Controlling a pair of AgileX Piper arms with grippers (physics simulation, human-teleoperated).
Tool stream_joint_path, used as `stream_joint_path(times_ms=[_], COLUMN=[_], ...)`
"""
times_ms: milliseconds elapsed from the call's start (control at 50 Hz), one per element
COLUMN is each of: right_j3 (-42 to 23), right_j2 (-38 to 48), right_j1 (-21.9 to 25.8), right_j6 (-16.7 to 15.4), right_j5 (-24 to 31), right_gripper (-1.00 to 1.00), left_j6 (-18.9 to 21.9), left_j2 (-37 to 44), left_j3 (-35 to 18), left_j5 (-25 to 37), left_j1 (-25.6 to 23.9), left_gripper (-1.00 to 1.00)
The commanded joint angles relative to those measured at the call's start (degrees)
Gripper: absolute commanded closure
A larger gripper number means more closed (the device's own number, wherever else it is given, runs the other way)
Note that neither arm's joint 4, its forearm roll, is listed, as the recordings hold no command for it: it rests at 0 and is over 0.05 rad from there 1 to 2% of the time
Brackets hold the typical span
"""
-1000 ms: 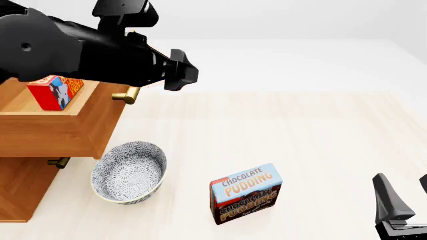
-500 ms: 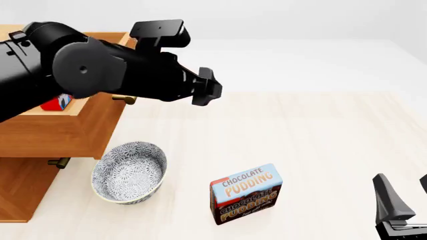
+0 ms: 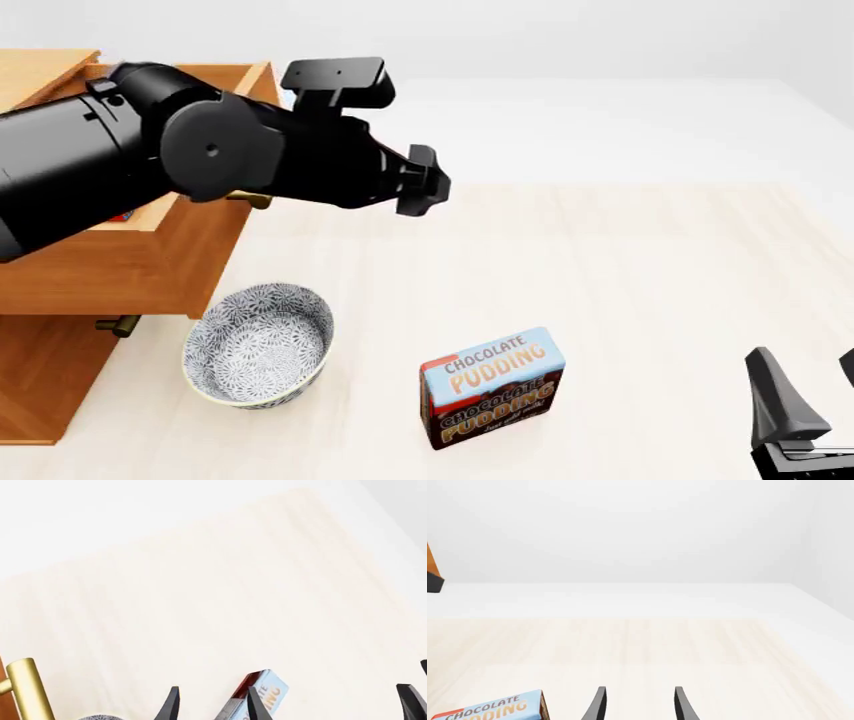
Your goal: Put the butter at the back in the top drawer of the cabinet and close it.
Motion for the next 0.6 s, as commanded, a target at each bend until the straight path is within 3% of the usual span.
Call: stream_joint_path(times_ms=[20,600], right_j3=[0.0,0.0], right_j2=[0.0,0.0], right_j1=[0.0,0.0], right_j6=[0.0,0.0], right_j5=[0.0,0.0], right_gripper=[-1.0,-1.0], left_j6=[-0.34,-0.44], left_j2=[1.32,3.18], left_j3=[0.37,0.85], left_j5=[-1.02,-1.86], left_j1=[0.6,3.45], left_gripper=[-1.0,-1.0])
